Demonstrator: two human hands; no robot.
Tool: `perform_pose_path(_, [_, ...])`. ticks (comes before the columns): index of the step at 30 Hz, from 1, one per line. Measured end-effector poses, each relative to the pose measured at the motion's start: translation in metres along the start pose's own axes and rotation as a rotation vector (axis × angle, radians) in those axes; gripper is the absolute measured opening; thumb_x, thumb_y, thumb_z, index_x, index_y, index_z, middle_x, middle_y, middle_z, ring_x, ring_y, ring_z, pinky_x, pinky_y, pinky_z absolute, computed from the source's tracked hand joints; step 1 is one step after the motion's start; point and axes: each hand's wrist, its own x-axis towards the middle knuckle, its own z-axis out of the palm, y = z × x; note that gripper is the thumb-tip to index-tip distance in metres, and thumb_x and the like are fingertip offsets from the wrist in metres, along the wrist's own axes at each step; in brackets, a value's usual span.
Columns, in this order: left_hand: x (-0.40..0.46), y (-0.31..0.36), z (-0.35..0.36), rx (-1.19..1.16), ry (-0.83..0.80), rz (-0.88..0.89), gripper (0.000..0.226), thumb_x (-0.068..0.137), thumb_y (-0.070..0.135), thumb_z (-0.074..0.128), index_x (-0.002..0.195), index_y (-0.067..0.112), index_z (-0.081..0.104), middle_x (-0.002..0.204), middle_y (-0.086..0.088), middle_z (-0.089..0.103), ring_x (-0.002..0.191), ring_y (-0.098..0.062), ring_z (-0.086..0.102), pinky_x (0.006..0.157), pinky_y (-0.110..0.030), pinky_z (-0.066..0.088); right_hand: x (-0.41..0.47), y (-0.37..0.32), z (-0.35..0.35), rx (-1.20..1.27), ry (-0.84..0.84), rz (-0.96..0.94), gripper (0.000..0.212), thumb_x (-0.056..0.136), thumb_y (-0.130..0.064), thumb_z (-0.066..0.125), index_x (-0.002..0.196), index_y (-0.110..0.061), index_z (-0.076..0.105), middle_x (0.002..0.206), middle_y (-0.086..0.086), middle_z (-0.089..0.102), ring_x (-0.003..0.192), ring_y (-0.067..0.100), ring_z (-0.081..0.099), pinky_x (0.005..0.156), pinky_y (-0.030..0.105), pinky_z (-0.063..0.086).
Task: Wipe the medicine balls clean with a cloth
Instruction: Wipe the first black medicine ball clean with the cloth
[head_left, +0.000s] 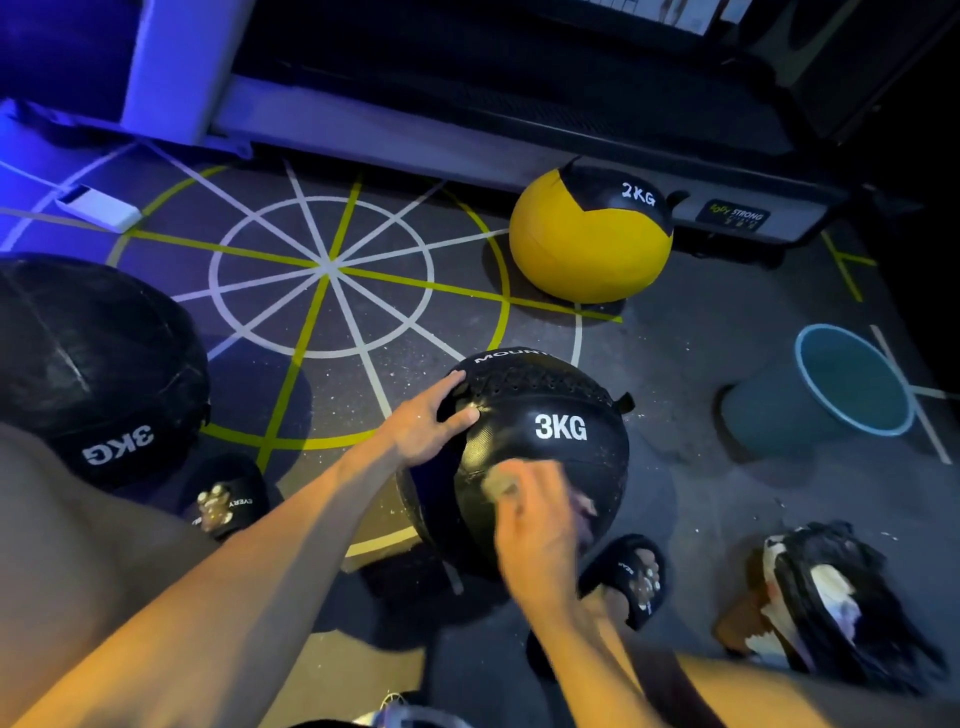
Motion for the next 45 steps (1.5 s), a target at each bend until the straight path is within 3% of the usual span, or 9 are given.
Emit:
perform_pose_path(4, [-0.003,-0.001,0.0,0.009,-0.015,0.005,0.078,0.097,0.058,0.055,0.162,0.029,0.024,0.168,0.0,0.027,0.153,-0.022,0.028,0.121,-0.036,0.025,-0.011,0.001,0.01,-0.237,-0.228,-0.51,0.036,0.071,0.001,0.058,0.098,-0.021,0.065,0.105,-0.006,0.057,0.093,0.016,0.054,0.075,0.03,0.051])
perform_pose_path(9, [-0.003,-0.001,0.0,-0.007,0.0,0.005,0.075,0.097,0.056,0.054,0.161,0.03,0.024,0.167,-0.001,0.03,0.152,-0.023,0.03,0.12,-0.036,0.026,0.025,0.037,-0.043,0.016,0.075,0.135,0.03,0.088,-0.001,0.065,0.103,-0.027,0.066,0.106,-0.01,0.052,0.092,0.002,0.053,0.083,0.02,0.049])
perform_pose_path(12, [-0.004,-0.002,-0.001,-0.022,0.008,0.001,0.073,0.098,0.054,0.056,0.161,0.03,0.026,0.166,0.0,0.032,0.151,-0.022,0.031,0.12,-0.036,0.027,0.057,0.075,-0.076,0.154,0.346,0.498,0.028,0.091,-0.009,0.065,0.097,-0.037,0.063,0.104,-0.006,0.062,0.094,0.013,0.062,0.092,0.042,0.056])
perform_pose_path(16, [-0.007,-0.005,-0.001,-0.043,0.024,0.006,0.073,0.098,0.053,0.057,0.161,0.031,0.027,0.165,0.001,0.033,0.15,-0.021,0.033,0.118,-0.035,0.027,0.066,0.053,-0.091,0.316,0.577,0.507,0.007,0.101,-0.025,0.061,0.106,-0.023,0.064,0.107,0.001,0.065,0.086,0.006,0.061,0.078,0.023,0.051])
perform_pose_path(22, [-0.006,-0.008,0.0,-0.094,0.023,0.012,0.079,0.092,0.062,0.056,0.16,0.033,0.028,0.164,0.003,0.034,0.149,-0.019,0.033,0.119,-0.038,0.028,0.019,0.002,-0.025,-0.007,0.111,0.018,0.021,0.096,-0.041,0.067,0.107,-0.024,0.068,0.11,-0.01,0.062,0.102,0.008,0.052,0.098,0.031,0.04])
perform_pose_path(28, [-0.007,-0.012,0.002,-0.148,0.015,-0.011,0.078,0.092,0.062,0.06,0.159,0.039,0.029,0.163,0.006,0.035,0.149,-0.018,0.034,0.122,-0.045,0.03,0.028,0.007,-0.022,-0.016,0.225,0.03,0.034,0.099,-0.023,0.06,0.132,-0.018,0.063,0.136,-0.007,0.053,0.129,0.012,0.049,0.11,0.035,0.04])
perform_pose_path(33, [-0.009,-0.006,0.004,-0.168,0.017,-0.012,0.076,0.094,0.06,0.063,0.159,0.04,0.029,0.163,0.01,0.034,0.149,-0.013,0.032,0.123,-0.047,0.029,0.035,0.006,0.006,-0.242,0.088,0.238,0.059,0.107,-0.04,0.029,0.162,-0.019,0.022,0.169,0.01,0.018,0.157,0.026,0.015,0.127,0.044,0.019])
perform_pose_path(39, [-0.011,-0.019,-0.008,-0.208,-0.023,-0.036,0.076,0.081,0.039,0.068,0.149,0.053,0.038,0.158,0.006,0.044,0.146,-0.015,0.04,0.122,-0.049,0.034,-0.003,-0.003,0.036,-0.441,-0.107,-0.239,0.057,0.107,-0.032,0.036,0.16,-0.014,0.028,0.167,0.009,0.026,0.157,0.022,0.015,0.126,0.044,0.021])
perform_pose_path(45, [-0.009,-0.003,0.003,-0.188,0.017,-0.015,0.079,0.088,0.066,0.064,0.156,0.044,0.033,0.161,0.009,0.037,0.148,-0.017,0.034,0.122,-0.051,0.031,0.04,0.05,0.0,-0.163,0.236,0.477,0.052,0.111,-0.037,0.018,0.156,-0.012,0.021,0.165,0.013,0.024,0.155,0.022,0.019,0.125,0.05,0.026])
